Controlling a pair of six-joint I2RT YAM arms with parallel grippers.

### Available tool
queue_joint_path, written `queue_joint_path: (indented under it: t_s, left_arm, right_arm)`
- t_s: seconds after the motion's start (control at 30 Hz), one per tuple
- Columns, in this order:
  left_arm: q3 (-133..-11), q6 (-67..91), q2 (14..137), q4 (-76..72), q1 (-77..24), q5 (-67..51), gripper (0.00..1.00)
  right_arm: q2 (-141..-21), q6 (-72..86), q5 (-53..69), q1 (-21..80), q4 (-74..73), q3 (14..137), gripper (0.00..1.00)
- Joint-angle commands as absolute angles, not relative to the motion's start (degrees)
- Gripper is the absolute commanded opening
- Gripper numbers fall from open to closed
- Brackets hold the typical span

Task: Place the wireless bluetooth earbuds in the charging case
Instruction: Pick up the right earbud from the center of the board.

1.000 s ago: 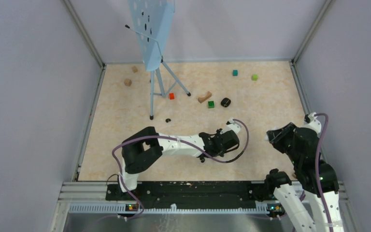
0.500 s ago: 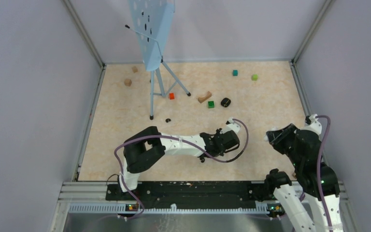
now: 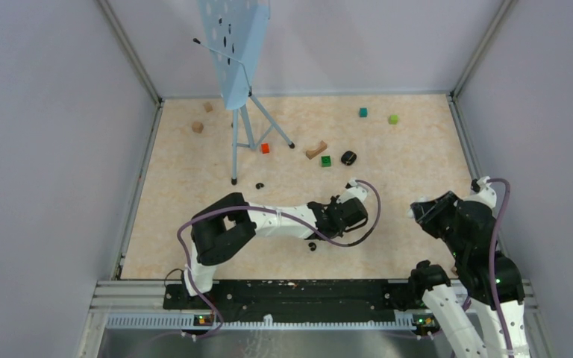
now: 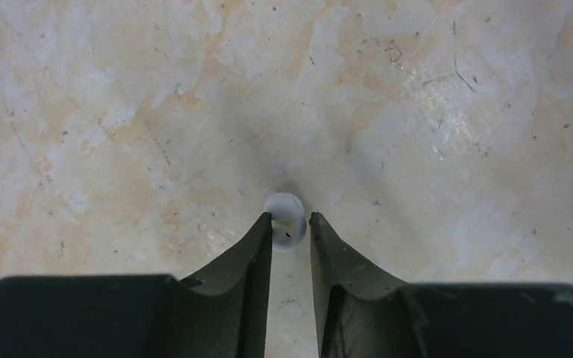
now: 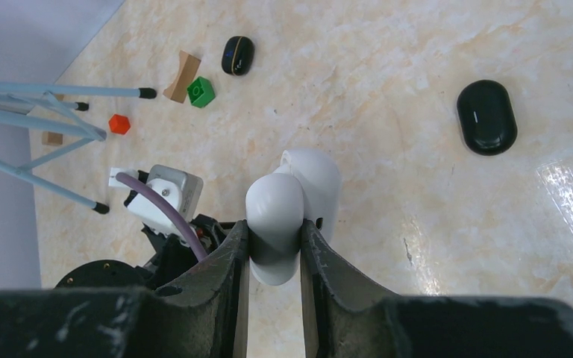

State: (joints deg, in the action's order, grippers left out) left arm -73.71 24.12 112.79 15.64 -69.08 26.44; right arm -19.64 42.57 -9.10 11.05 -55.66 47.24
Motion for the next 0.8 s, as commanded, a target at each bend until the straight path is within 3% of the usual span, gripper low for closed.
queue_joint_path:
  t_s: [0.0,0.43,0.53,0.77]
  left_arm:
    - [-74.3,24.3,112.8,15.6,-68.8,28.1,0.29]
    - [-74.4,23.4,110.0,16.3,-68.6,29.2,0.09]
    - [-73.8,23.4,107.6,15.9,-67.8,27.0,0.00]
    - [-67.7,22.5,94.0,11.4,-62.5,15.5,0.00]
  right_arm:
    - [-19.5,42.2,-8.6,10.6,-52.9,46.9,0.00]
    - [-19.9,42.4,-7.5,10.6,-52.0,46.0,0.00]
    - [-20.3,42.1,-6.4,10.6,-51.4,45.4,0.00]
    - [-22.7,39.0,4.6,10.6,-46.0,42.2,0.00]
